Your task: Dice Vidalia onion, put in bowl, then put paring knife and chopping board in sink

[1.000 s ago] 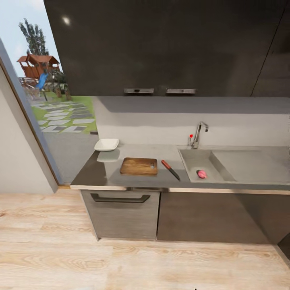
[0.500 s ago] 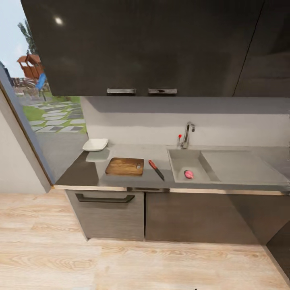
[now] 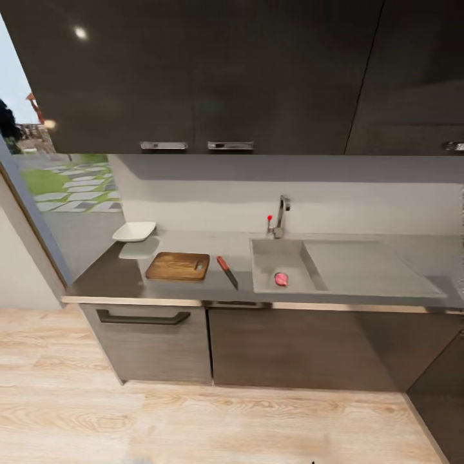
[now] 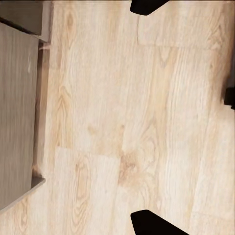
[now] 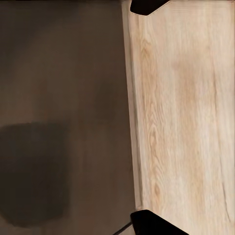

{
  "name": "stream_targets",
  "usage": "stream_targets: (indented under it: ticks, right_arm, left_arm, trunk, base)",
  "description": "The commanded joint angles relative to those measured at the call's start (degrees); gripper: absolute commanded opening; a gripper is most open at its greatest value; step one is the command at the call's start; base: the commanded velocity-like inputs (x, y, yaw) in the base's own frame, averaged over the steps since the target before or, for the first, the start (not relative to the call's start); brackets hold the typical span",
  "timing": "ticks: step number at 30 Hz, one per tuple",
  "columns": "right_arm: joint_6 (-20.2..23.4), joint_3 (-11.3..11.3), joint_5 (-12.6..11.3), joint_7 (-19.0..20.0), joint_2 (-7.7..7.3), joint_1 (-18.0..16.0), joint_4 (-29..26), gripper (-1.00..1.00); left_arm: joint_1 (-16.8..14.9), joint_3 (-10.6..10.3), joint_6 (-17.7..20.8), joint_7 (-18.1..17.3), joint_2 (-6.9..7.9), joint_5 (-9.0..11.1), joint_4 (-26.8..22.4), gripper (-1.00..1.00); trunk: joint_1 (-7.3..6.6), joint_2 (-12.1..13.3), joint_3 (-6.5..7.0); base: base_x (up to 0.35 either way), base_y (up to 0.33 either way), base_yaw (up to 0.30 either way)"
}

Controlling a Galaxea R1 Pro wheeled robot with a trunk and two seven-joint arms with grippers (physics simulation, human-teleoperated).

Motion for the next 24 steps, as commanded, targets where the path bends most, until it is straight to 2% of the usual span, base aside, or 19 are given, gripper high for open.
stream_targets:
  ticks: [1,13,24]
  right_arm:
    - [-0.1,0.48,-0.32,-0.18,0.0,-0.04,0.01,1.0]
    - [-0.1,0.48,-0.32,-0.18,0.0,-0.04,0.02,1.0]
    - [-0.1,0.48,-0.32,-0.18,0.0,-0.04,0.05,1.0]
  left_arm:
    - [-0.12,0.27,-0.39,0.45,0.04,-0.62,0.28,1.0]
    - [-0.12,0.27,-0.39,0.45,0.03,-0.62,0.3,1.0]
    - [-0.12,0.27,-0.39,0.45,0.04,-0.61,0.27,1.0]
  trunk:
    - [0.04,-0.14,-0.13]
    - [0.04,-0.14,-0.13]
    - [0.04,-0.14,0.0]
  base:
    - [0.0,-0.331,0.0]
    - [0.0,-0.331,0.0]
    - [0.0,-0.326,-0.057]
